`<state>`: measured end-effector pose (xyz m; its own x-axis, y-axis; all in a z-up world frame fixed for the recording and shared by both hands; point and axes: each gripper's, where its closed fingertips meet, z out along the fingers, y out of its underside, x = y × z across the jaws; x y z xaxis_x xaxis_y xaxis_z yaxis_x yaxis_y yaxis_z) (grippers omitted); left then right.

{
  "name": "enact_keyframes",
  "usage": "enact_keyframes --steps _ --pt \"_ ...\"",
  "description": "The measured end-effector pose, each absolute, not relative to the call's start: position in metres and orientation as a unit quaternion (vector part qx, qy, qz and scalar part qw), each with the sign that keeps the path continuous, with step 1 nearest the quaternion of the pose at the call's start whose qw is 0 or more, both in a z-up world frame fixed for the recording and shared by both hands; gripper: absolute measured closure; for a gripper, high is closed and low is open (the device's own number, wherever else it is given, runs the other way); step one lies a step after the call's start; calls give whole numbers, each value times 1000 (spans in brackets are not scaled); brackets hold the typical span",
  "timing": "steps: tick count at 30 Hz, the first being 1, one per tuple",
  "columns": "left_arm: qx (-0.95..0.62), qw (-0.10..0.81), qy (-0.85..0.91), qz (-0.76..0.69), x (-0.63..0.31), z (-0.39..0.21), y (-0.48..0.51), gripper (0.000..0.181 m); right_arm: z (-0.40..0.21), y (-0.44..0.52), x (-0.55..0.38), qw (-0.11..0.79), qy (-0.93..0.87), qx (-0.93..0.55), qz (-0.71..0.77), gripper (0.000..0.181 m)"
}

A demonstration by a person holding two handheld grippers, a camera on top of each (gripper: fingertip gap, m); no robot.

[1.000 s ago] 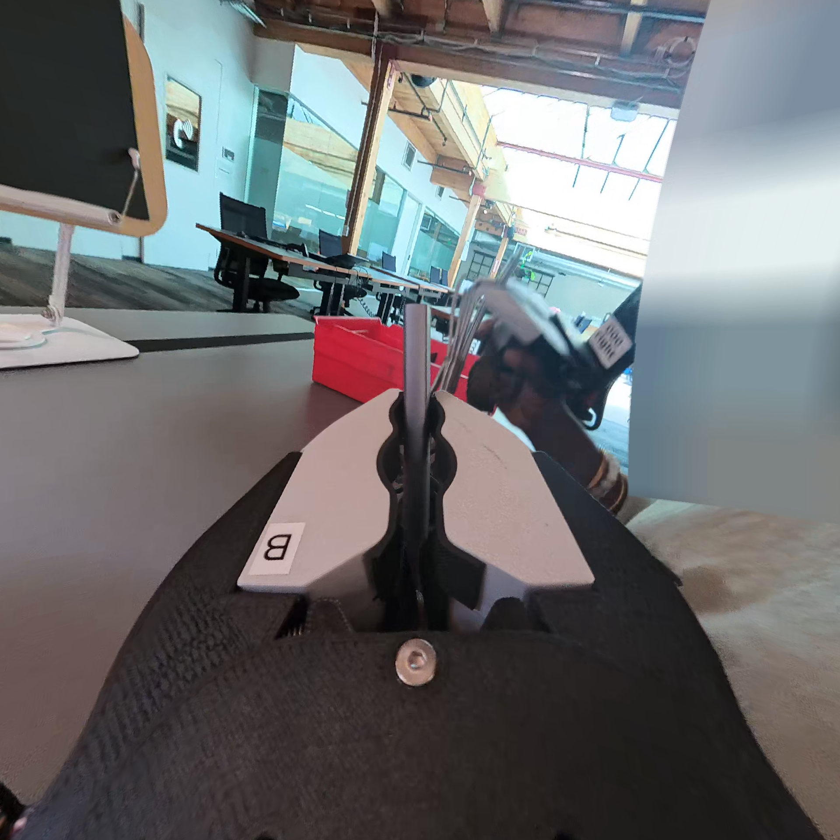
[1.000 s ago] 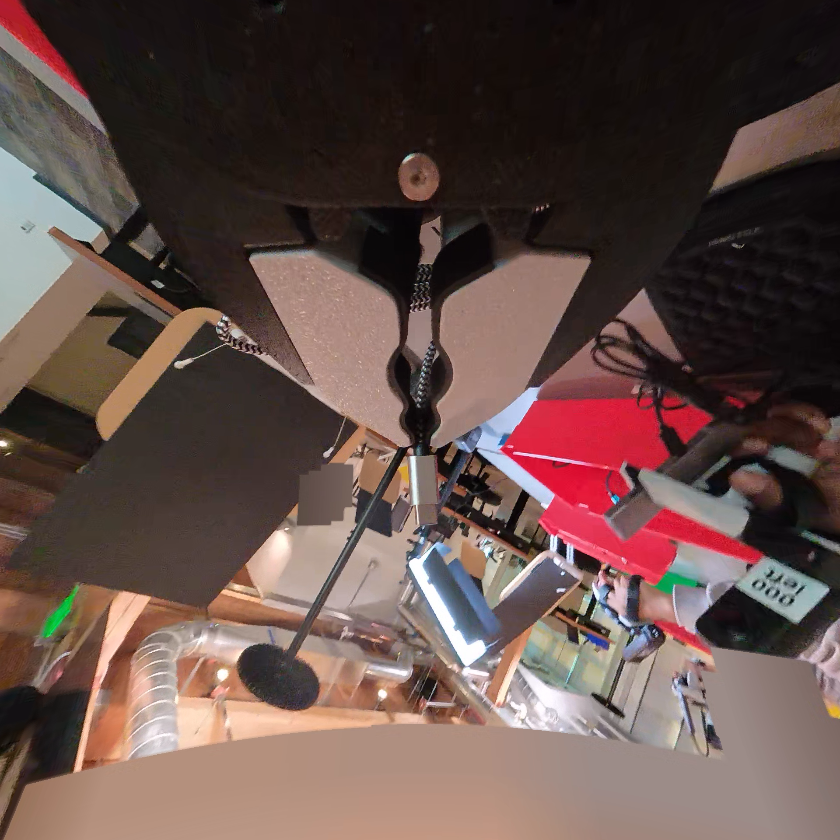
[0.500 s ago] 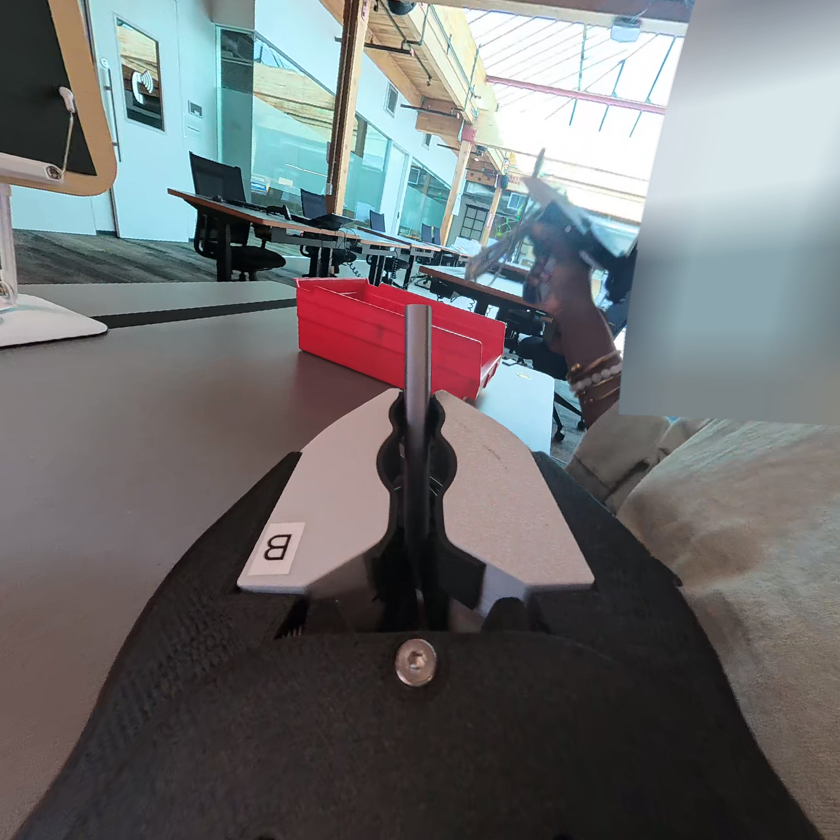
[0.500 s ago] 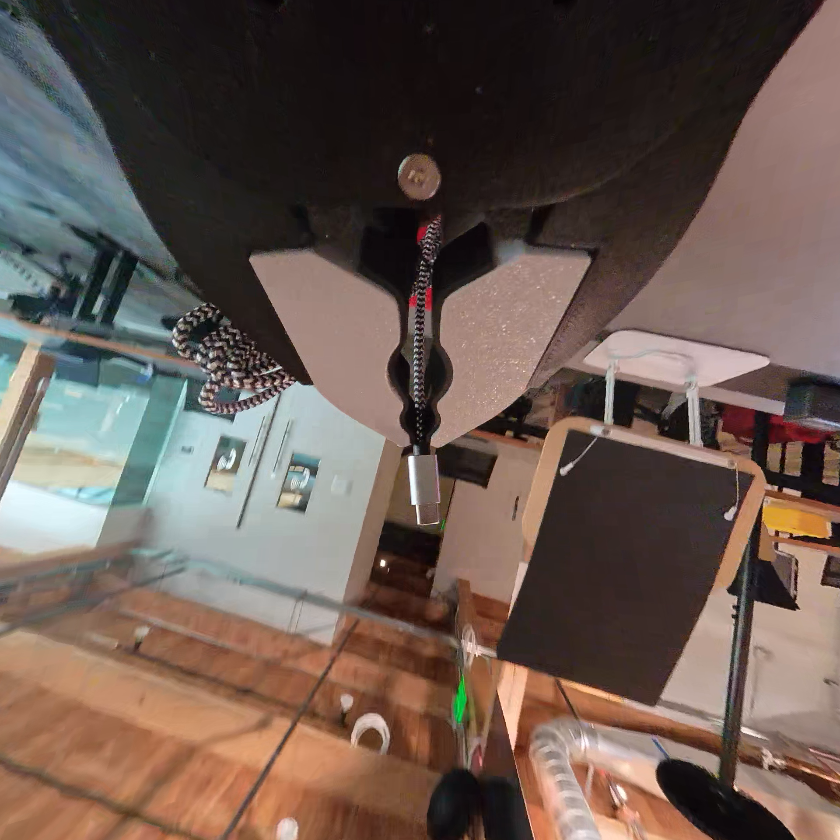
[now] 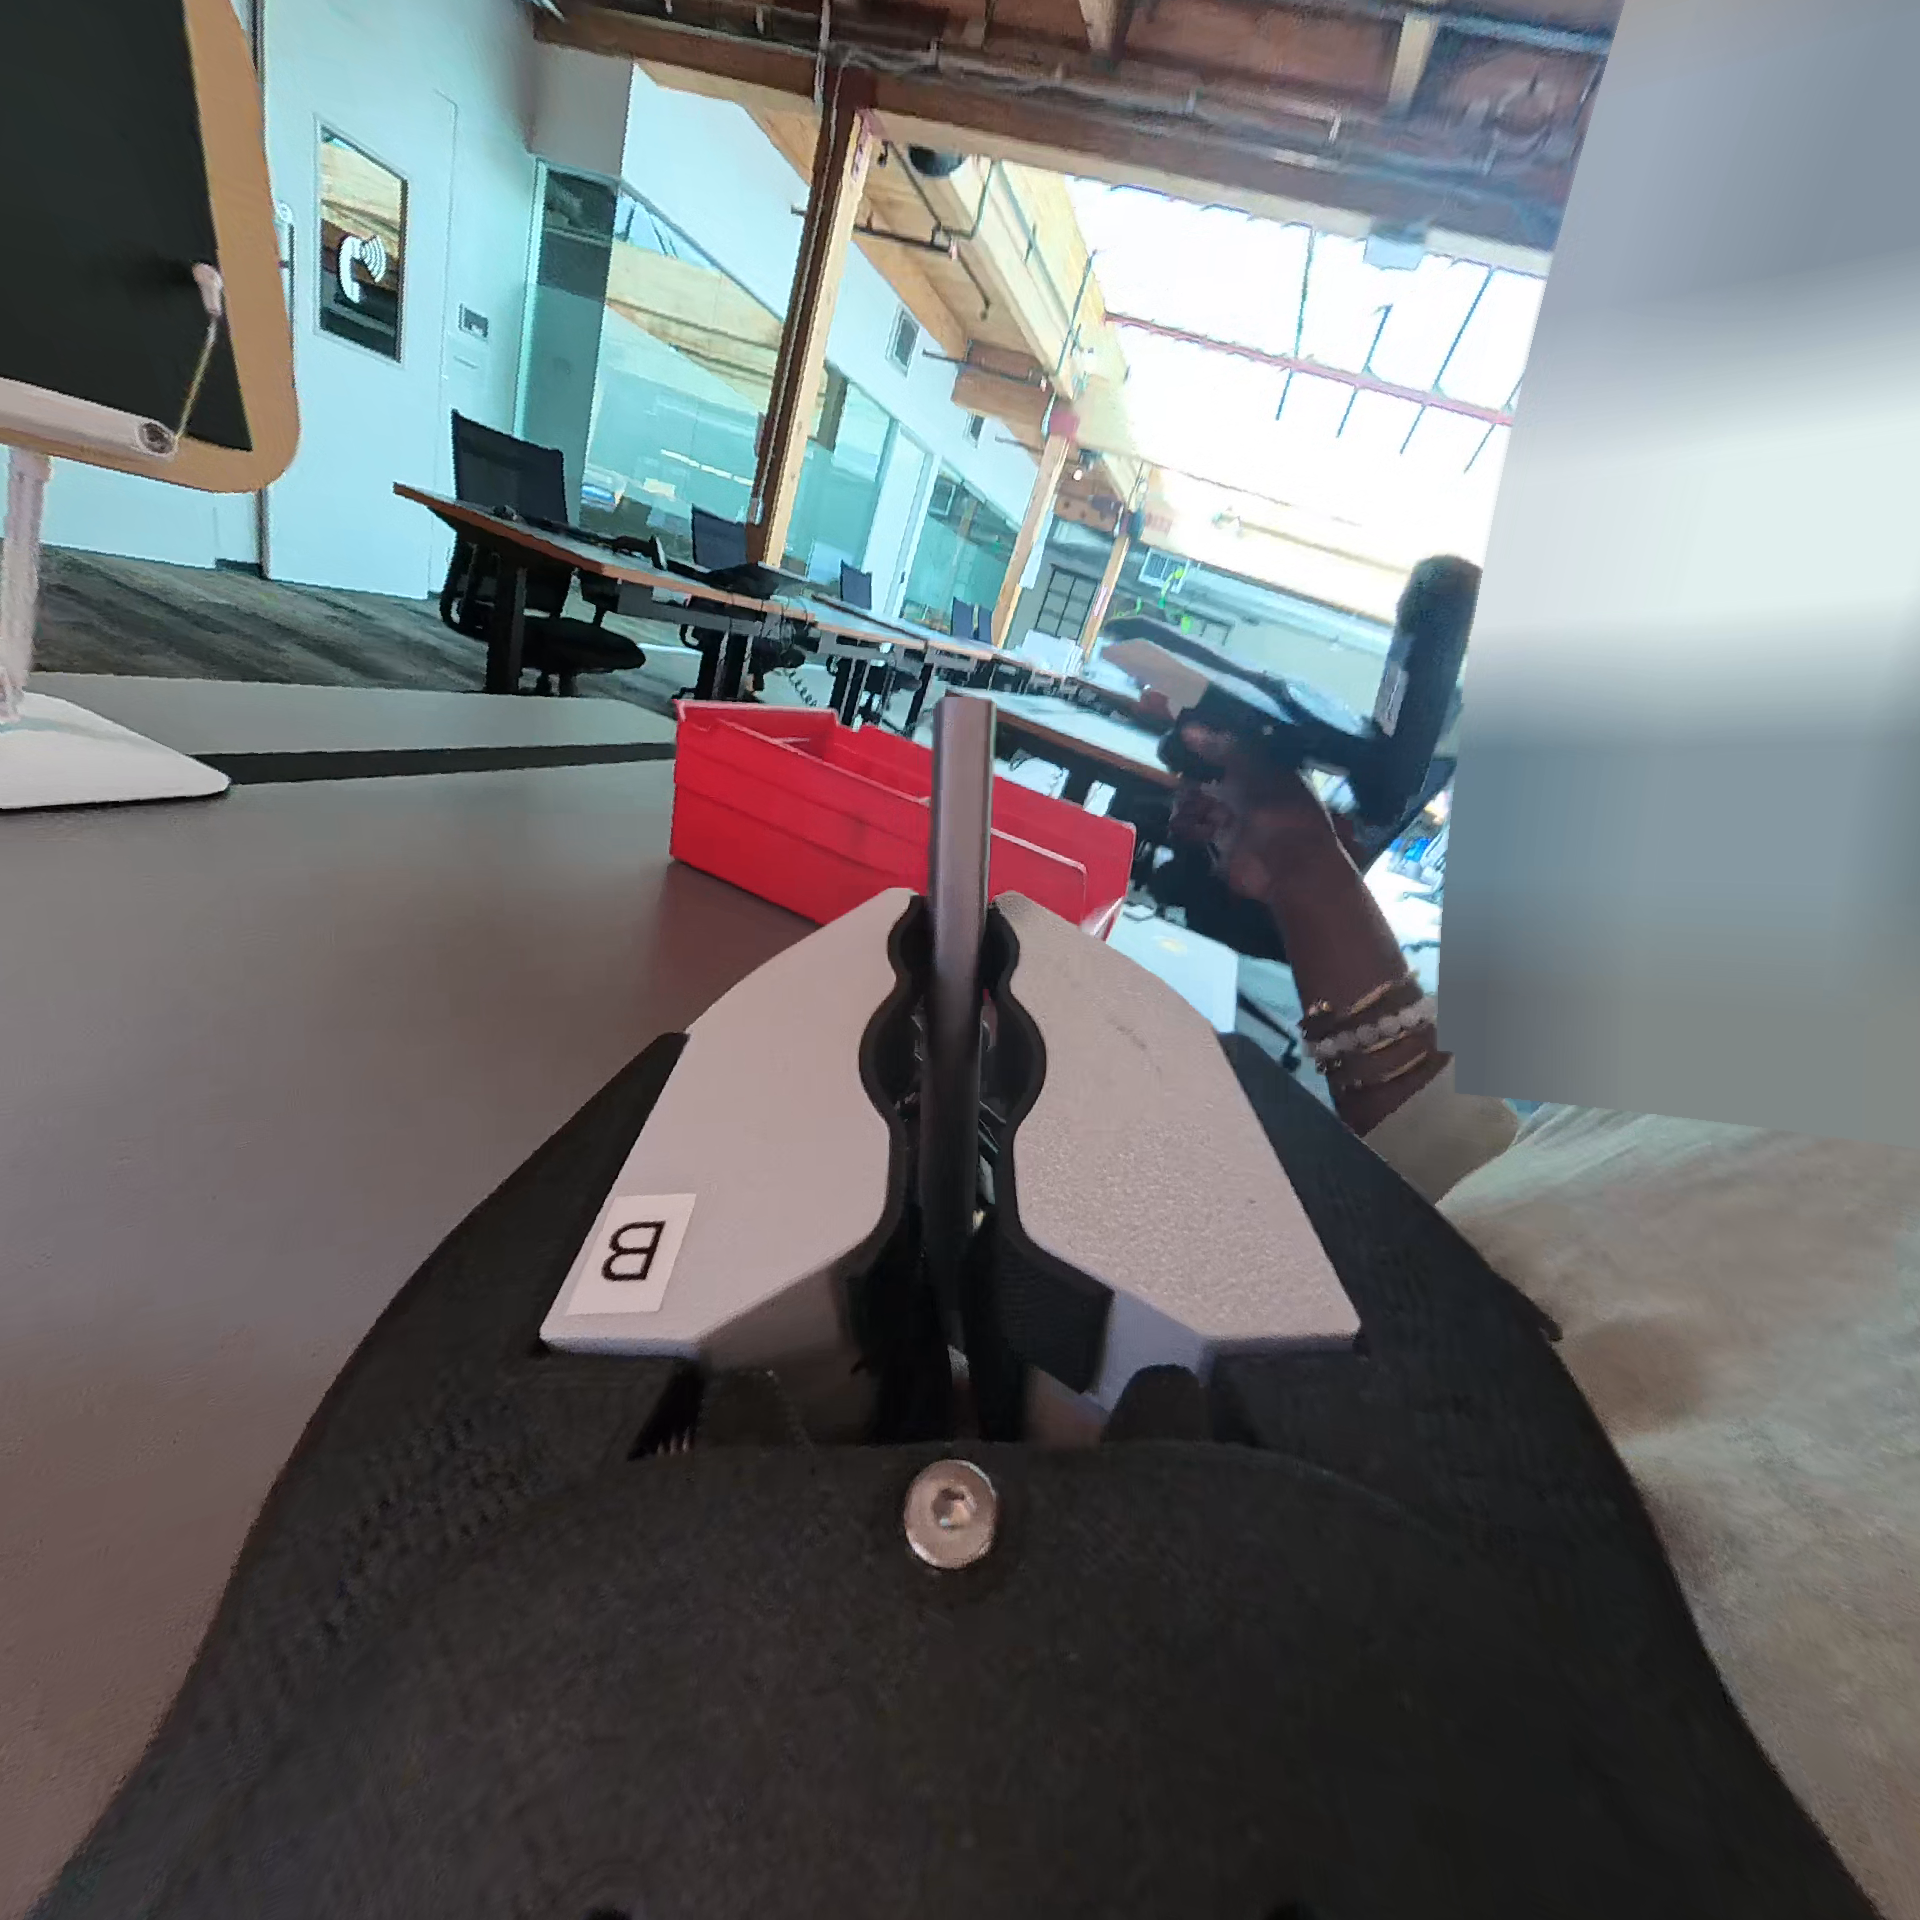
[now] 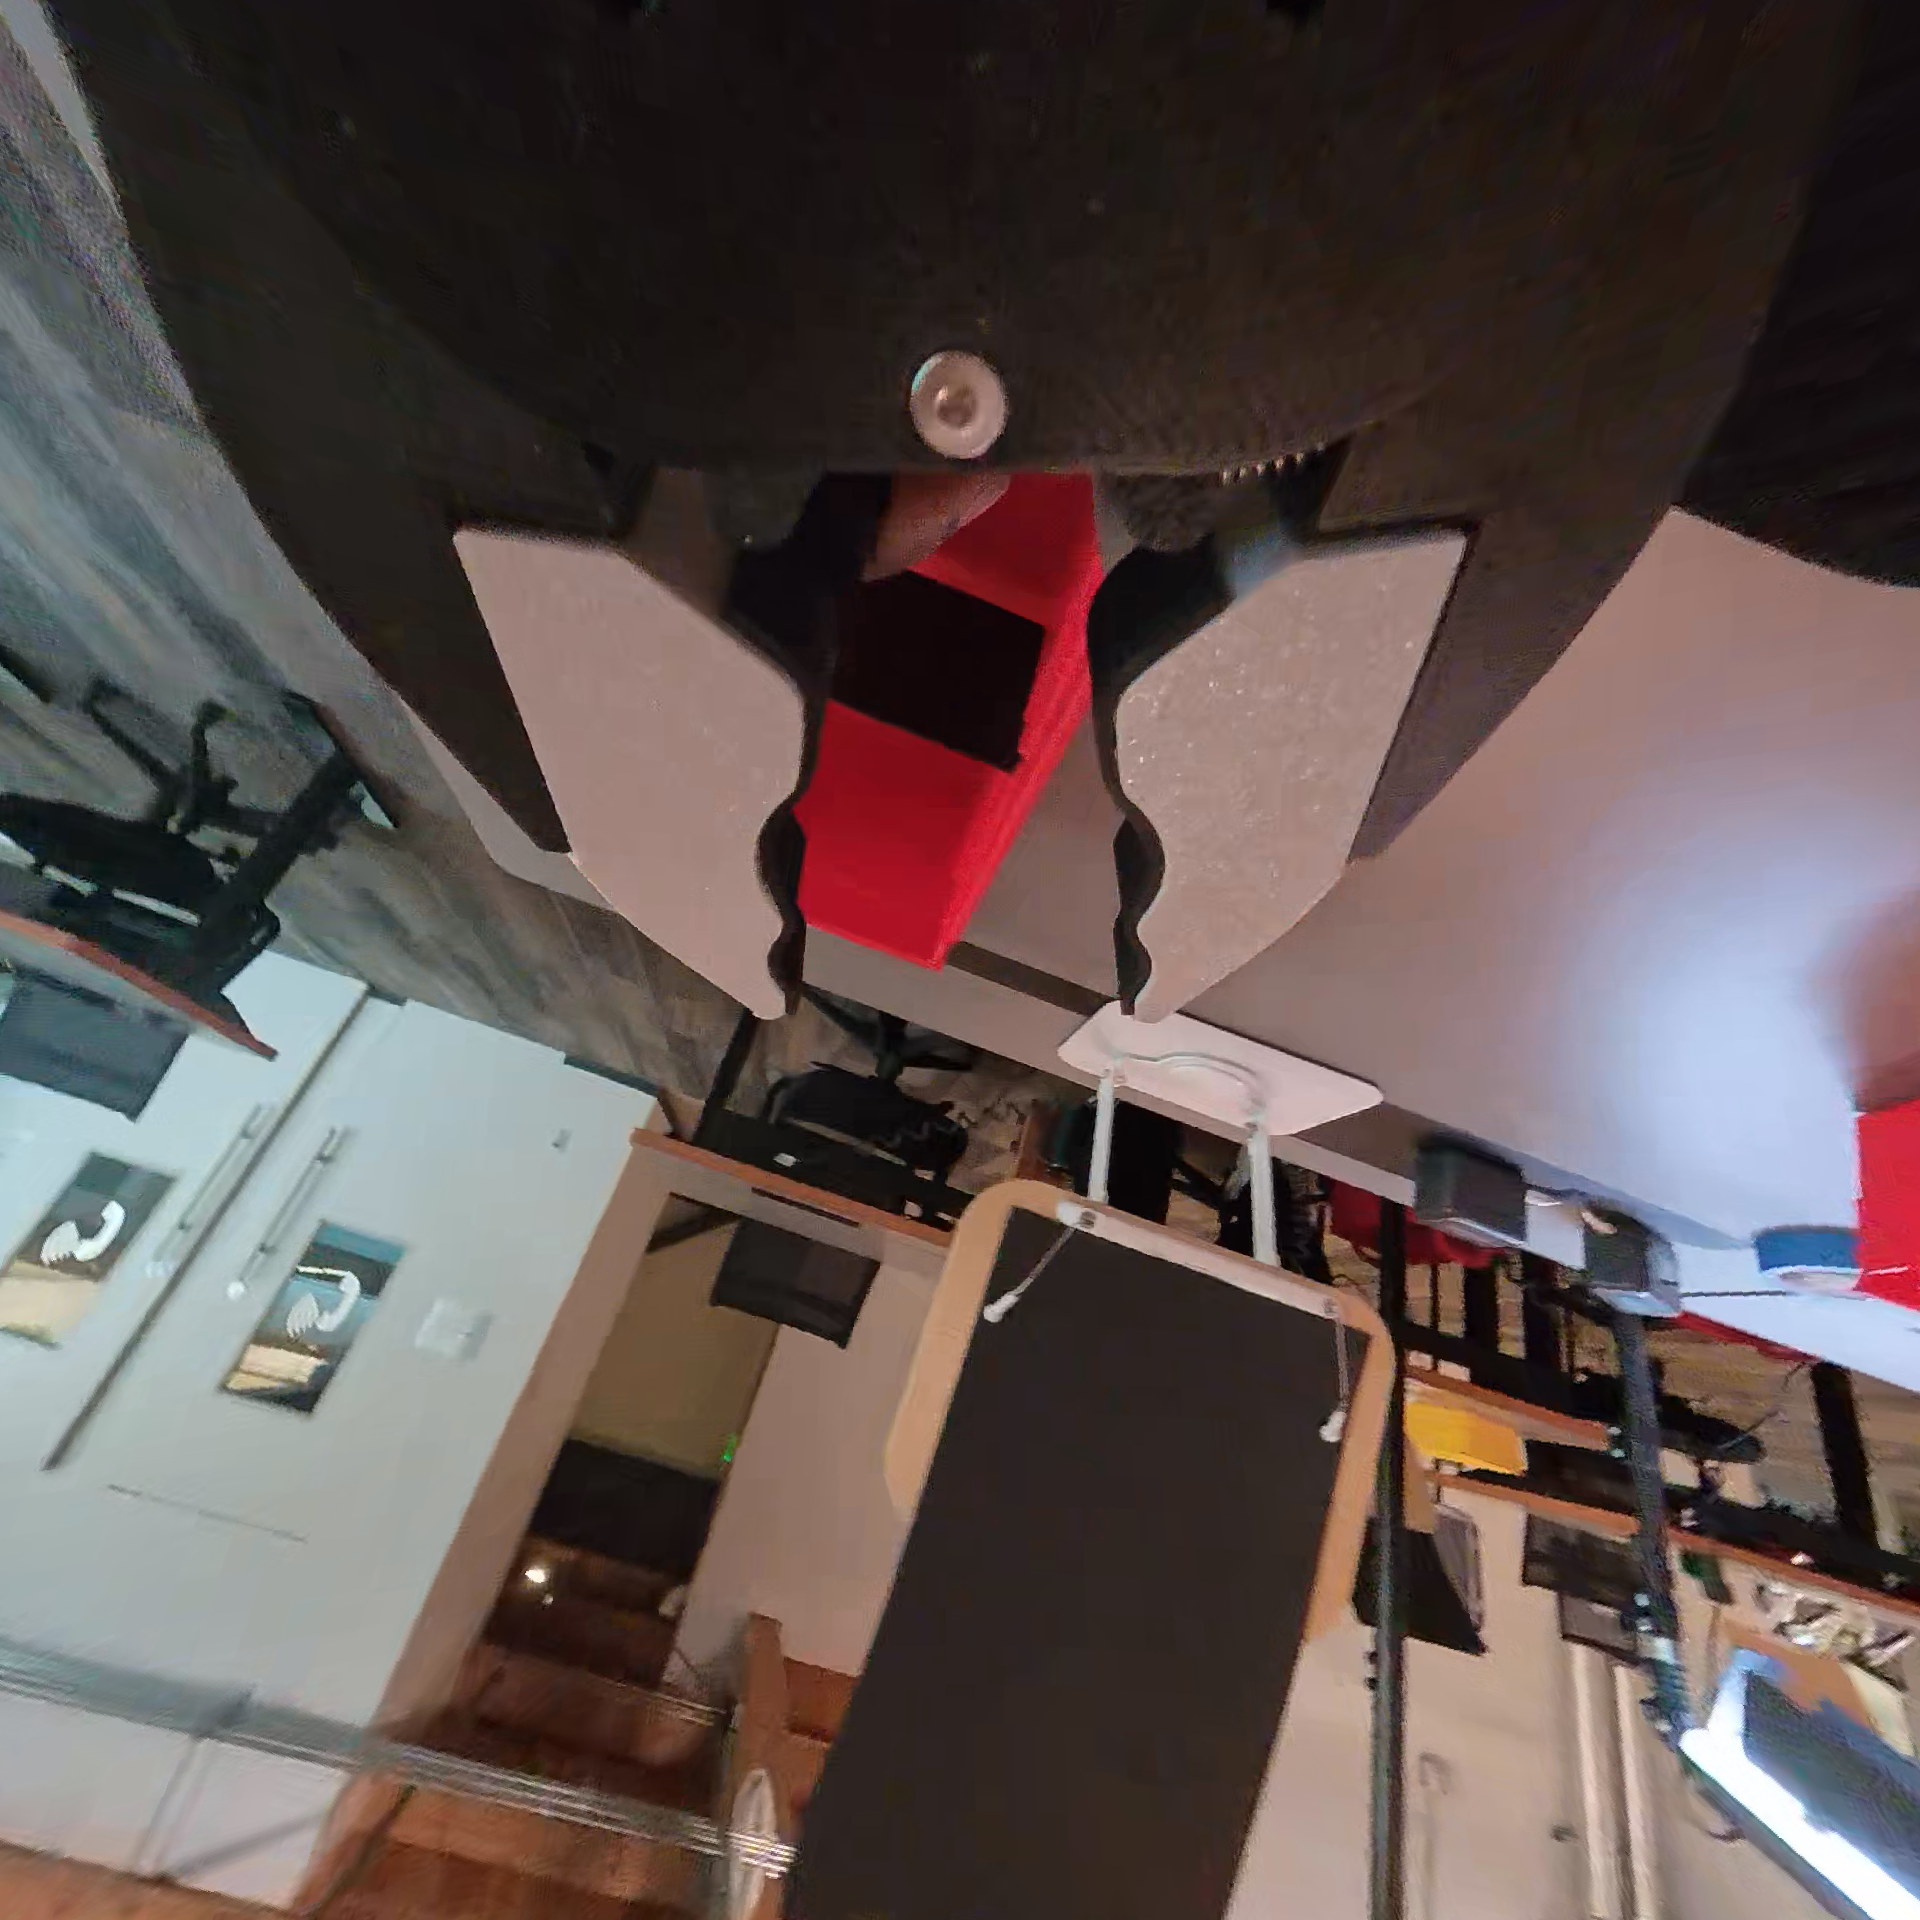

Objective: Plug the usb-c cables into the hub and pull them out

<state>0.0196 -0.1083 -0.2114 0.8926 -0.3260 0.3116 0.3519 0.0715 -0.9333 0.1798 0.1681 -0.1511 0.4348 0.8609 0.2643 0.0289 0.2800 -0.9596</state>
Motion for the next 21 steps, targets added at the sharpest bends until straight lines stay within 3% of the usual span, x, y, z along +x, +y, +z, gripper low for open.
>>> enact_keyframes --steps 5,10,17,21 --pt "-577 752 -65 -313 9 -198 -111 173 -151 62 127 616 -557 -398 390 142" --pt "-559 751 -94 -339 3 -201 -109 173 -183 -57 76 520 -657 -292 461 147" --pt "-612 729 -51 -301 23 -213 -99 173 -250 -111 19 501 -775 -226 314 160" --pt "-626 717 -39 -305 29 -218 -97 171 -263 -106 9 542 -789 -189 217 171"
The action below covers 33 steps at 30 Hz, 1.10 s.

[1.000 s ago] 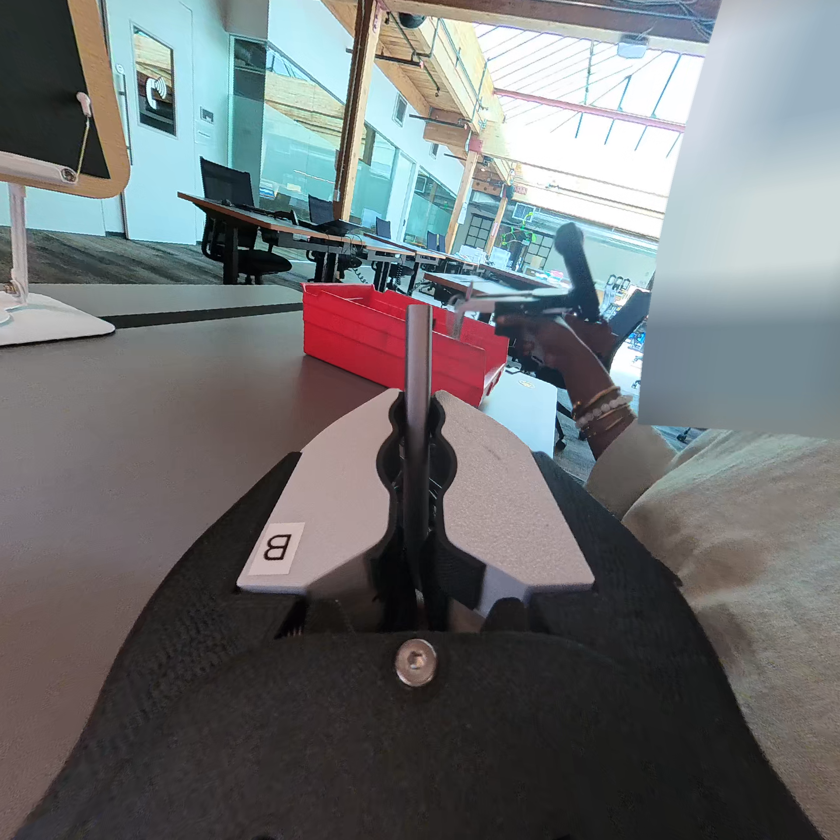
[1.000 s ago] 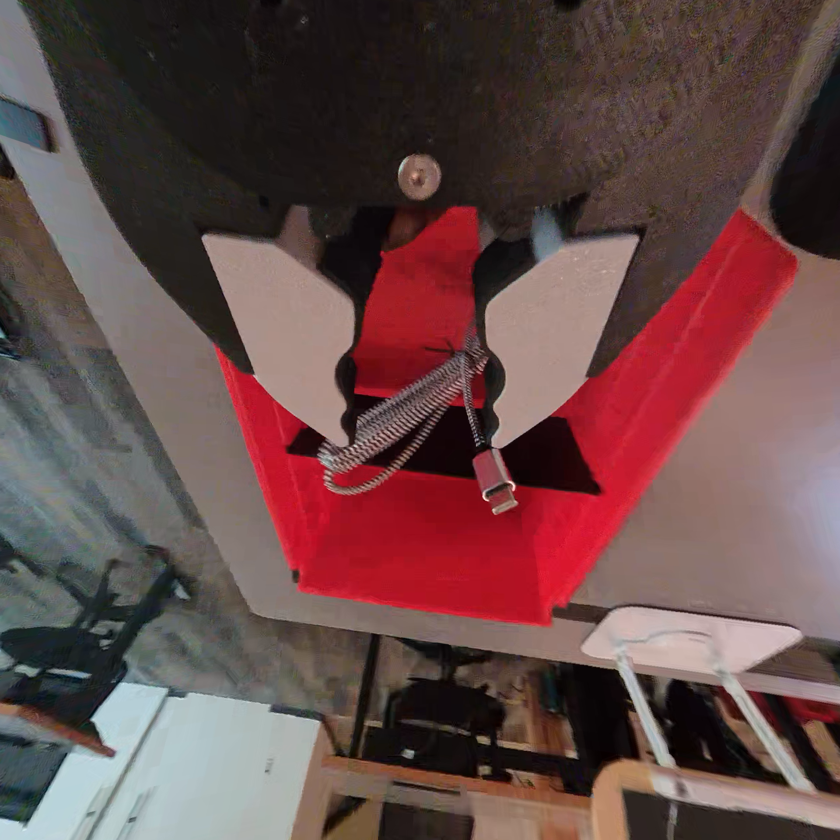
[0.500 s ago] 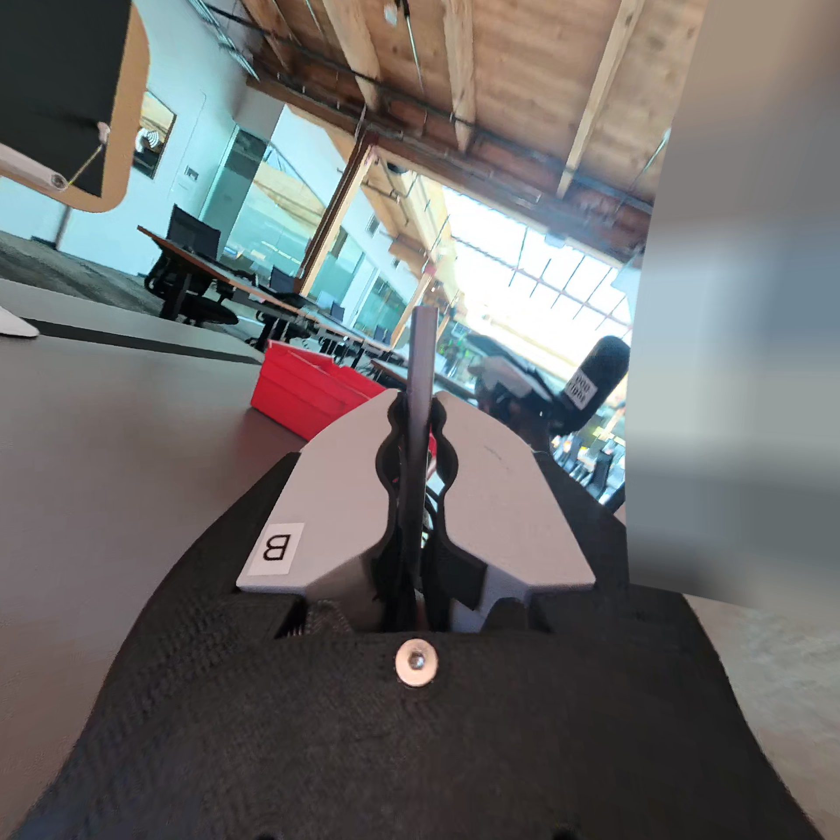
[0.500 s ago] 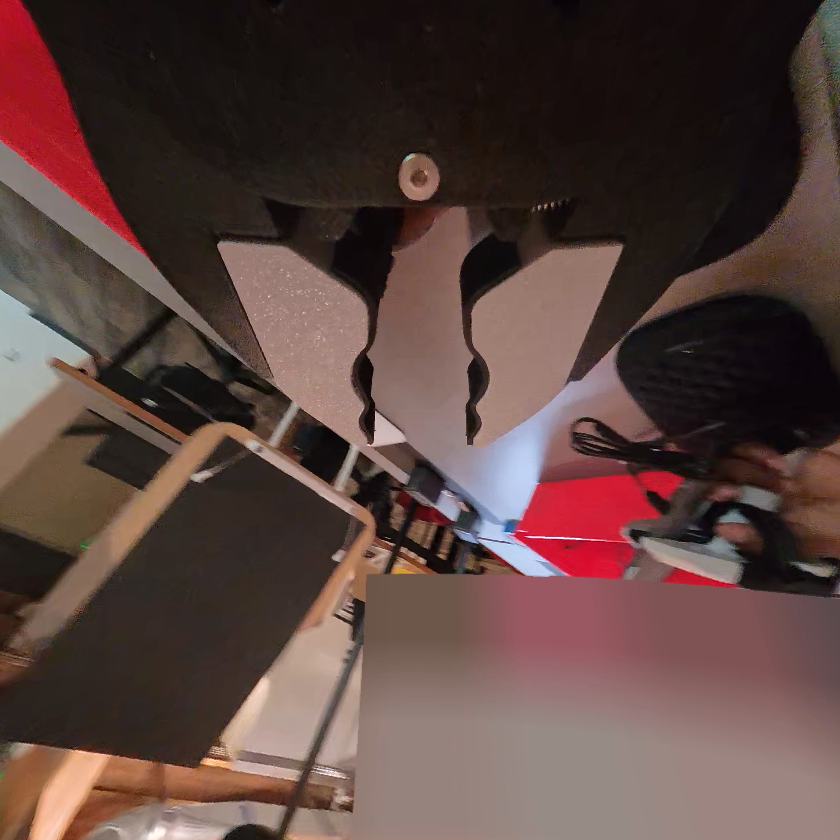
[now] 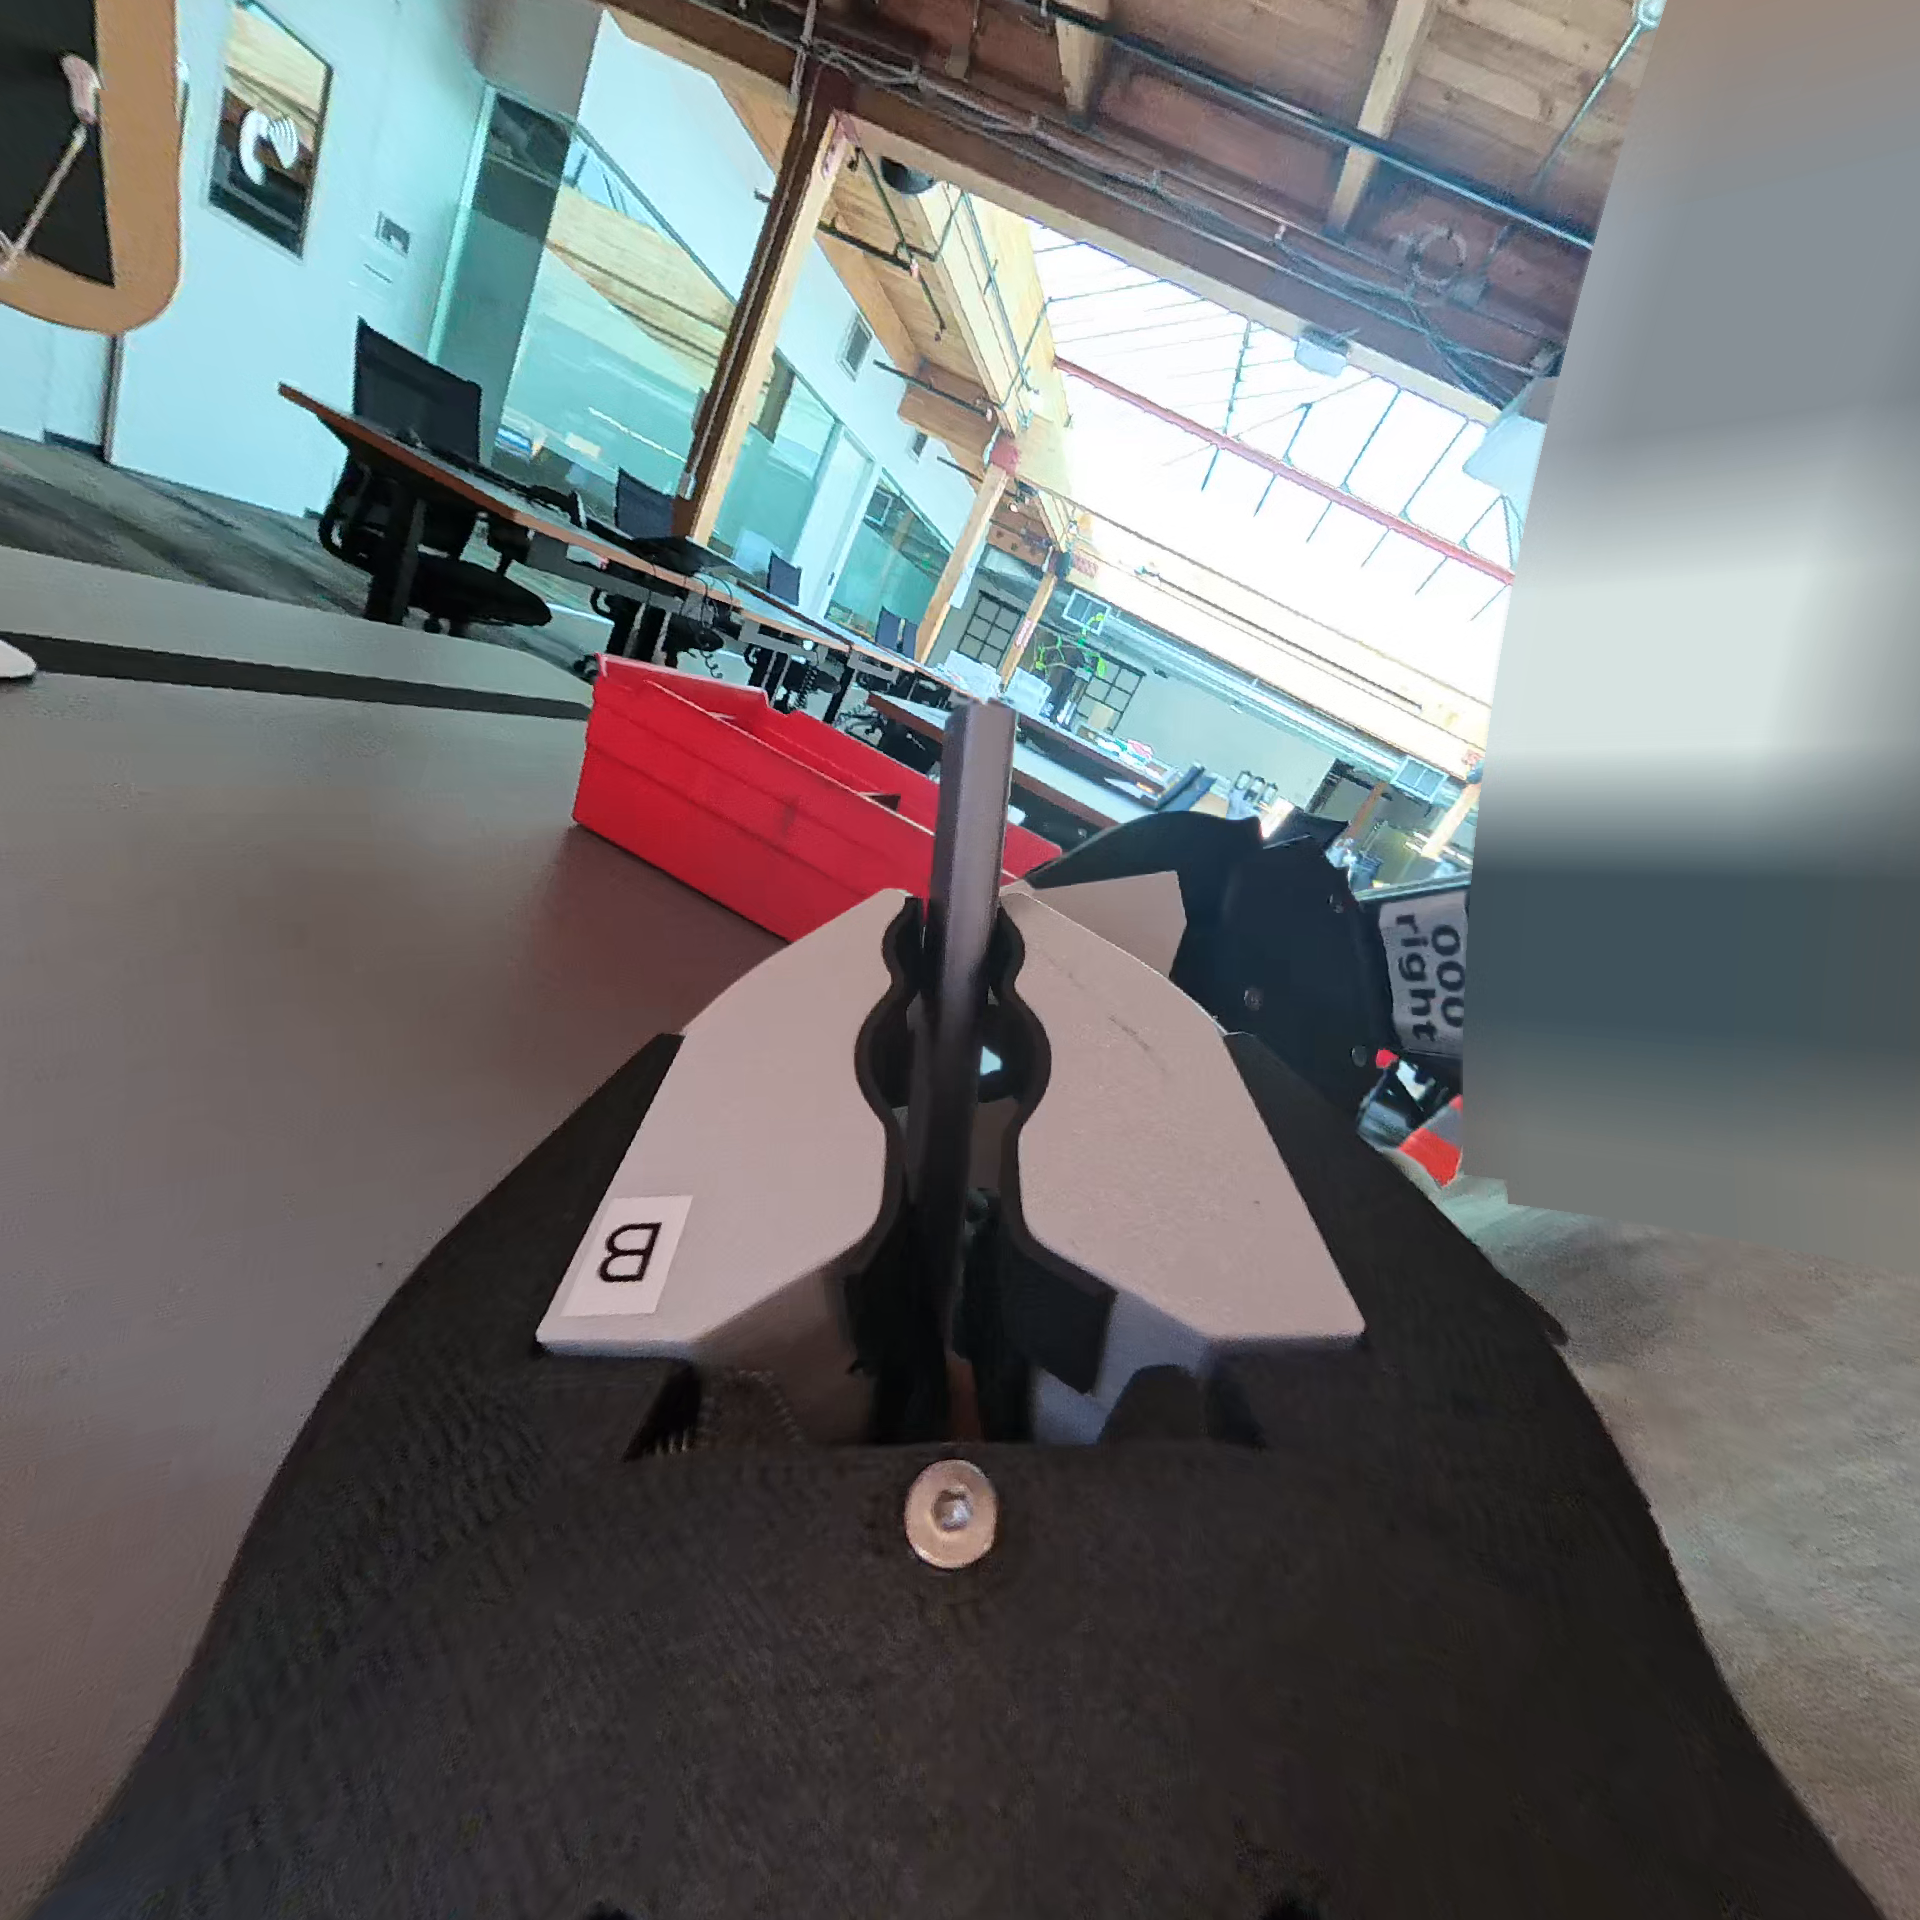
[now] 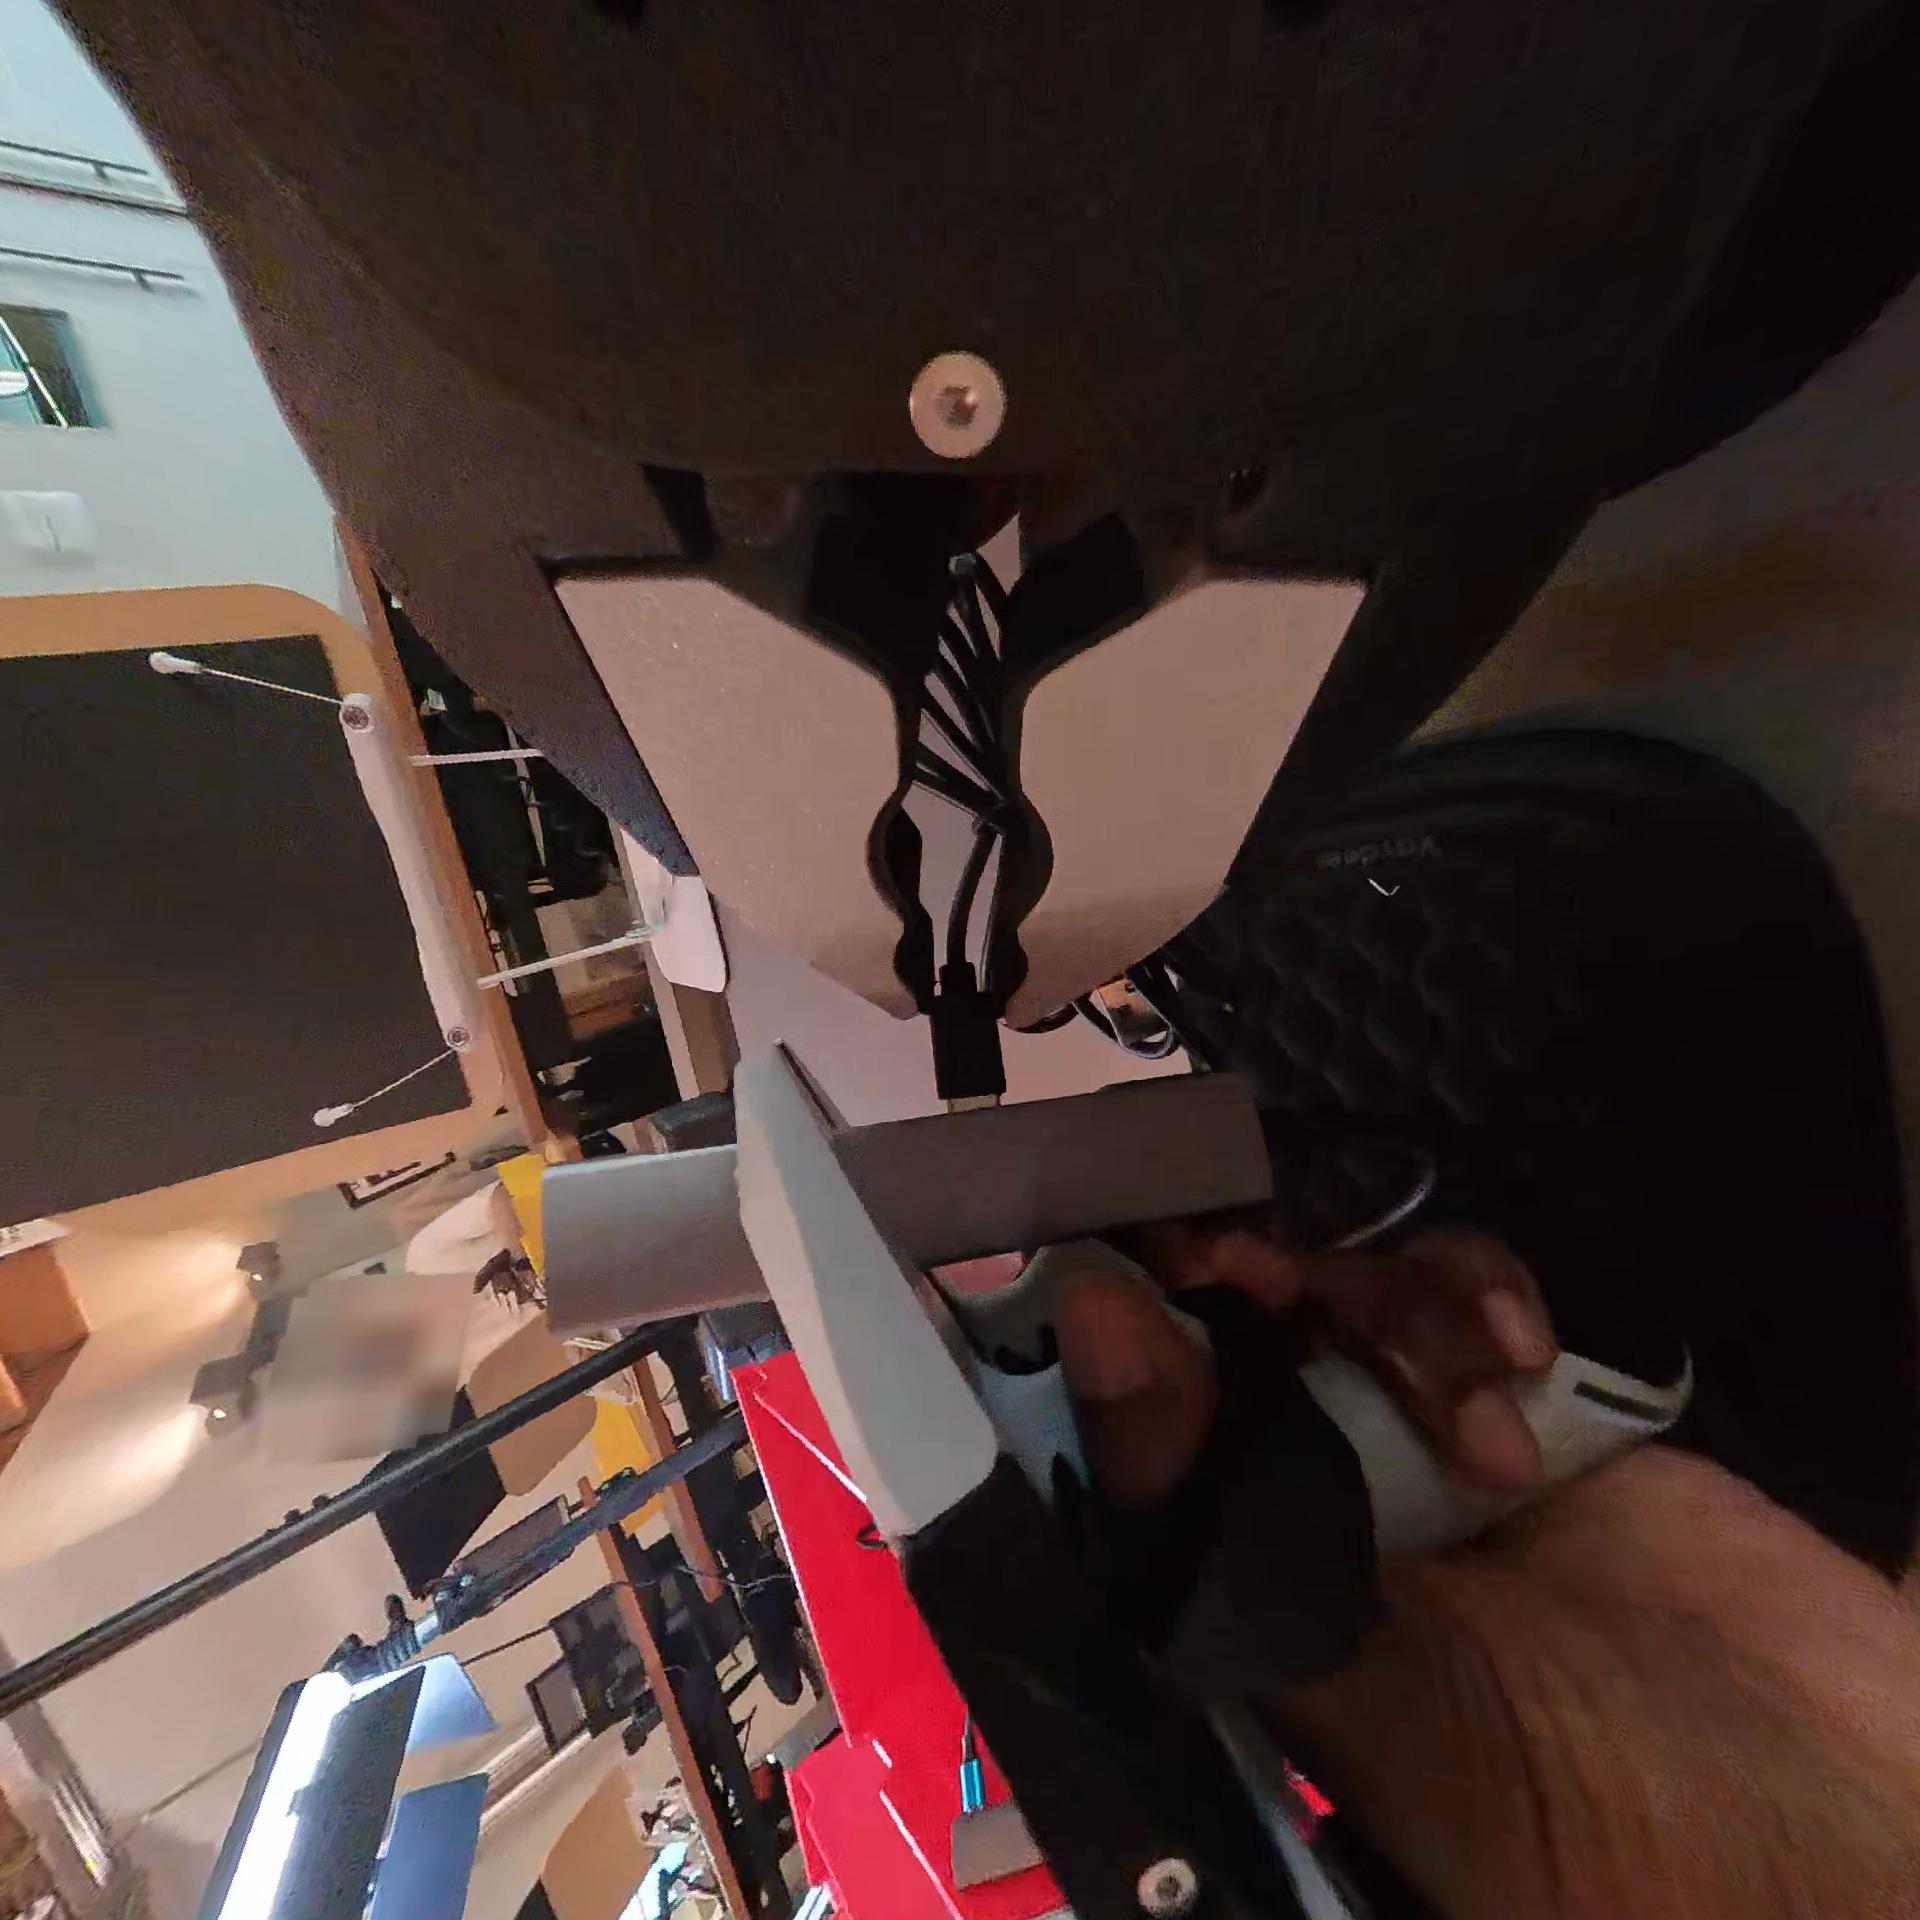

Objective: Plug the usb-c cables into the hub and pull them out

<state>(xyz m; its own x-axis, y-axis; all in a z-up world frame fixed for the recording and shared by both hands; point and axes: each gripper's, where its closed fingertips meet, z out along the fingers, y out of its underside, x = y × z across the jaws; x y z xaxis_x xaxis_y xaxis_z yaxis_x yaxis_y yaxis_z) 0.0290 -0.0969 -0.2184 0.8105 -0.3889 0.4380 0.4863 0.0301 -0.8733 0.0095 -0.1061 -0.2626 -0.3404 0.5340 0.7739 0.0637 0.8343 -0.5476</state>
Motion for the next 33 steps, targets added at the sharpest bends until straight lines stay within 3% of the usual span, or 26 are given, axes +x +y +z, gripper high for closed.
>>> enact_keyframes --steps 1,5,7,11,26,28,29,31,33 --pt "-627 713 -31 -311 30 -219 -97 170 -265 -106 11 536 -794 -189 216 171" --pt "-673 688 8 -270 29 -234 -99 136 -262 -102 17 514 -786 -215 267 172" --pt "-719 653 42 -234 31 -250 -101 139 -260 -99 19 504 -782 -231 285 172" --pt "-719 654 74 -223 41 -249 -104 172 -261 -100 19 503 -784 -229 282 172" --pt "-696 676 29 -239 32 -239 -108 175 -258 -101 16 598 -760 -173 185 179" --pt "-584 770 -37 -254 -6 -189 -139 174 -286 -39 20 591 -776 -218 39 178" --pt "-537 807 -66 -238 -37 -165 -168 175 -301 -9 30 580 -775 -251 33 178" --pt "-617 779 -42 -105 -52 -170 -179 174 -287 -11 42 576 -749 -287 157 177" --pt "-654 740 16 -153 -7 -180 -153 174 -242 -45 41 610 -706 -245 263 178"
